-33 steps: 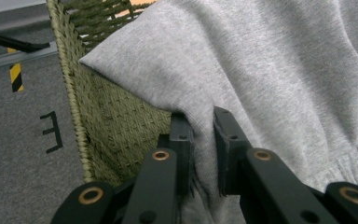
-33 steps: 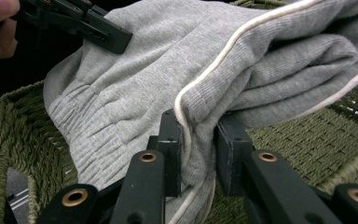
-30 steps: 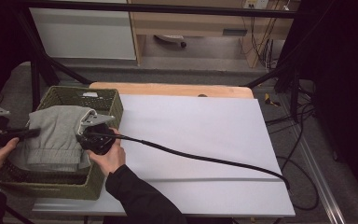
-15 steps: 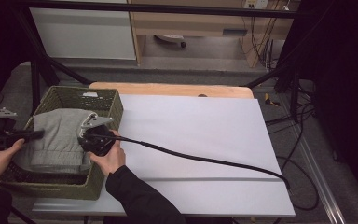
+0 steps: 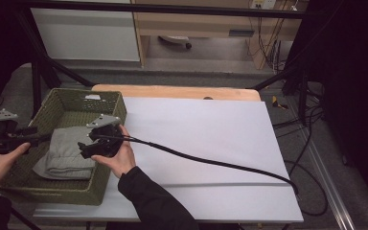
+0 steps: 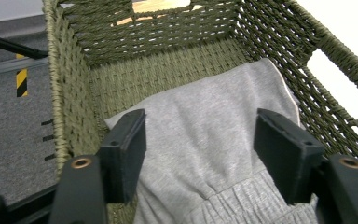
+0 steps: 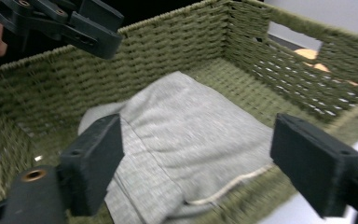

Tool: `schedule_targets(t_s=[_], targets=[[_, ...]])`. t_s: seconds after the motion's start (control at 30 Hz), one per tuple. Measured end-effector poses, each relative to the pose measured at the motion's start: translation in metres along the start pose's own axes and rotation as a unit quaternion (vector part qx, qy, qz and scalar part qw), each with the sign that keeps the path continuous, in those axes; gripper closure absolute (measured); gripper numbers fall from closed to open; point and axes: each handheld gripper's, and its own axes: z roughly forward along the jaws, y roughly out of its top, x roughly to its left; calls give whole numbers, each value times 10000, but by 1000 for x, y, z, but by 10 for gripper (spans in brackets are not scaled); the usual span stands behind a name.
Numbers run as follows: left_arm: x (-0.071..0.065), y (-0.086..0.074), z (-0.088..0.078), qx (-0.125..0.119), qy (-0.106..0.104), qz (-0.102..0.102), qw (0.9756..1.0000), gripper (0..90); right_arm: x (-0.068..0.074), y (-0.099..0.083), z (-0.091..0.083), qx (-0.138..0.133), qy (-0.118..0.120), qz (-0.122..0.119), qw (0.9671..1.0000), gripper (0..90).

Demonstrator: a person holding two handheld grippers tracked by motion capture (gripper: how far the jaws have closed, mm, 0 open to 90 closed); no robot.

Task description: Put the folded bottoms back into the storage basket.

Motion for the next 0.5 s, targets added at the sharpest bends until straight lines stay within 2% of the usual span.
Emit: schedule_targets(t_s=[0.1,0.27,0.5], targets=[[-4,0,3,11,-65,-11,10000,253,-5,1,-8,61,-55,-86,9999,119],[-10,0,6,-3,-149,-1,9999,190,-13,-2,-19,208,-50,-155,9997,73],[-20,1,8,12,-133,58,9999,100,-30,-11,-35,275,-62,-3,9996,50]])
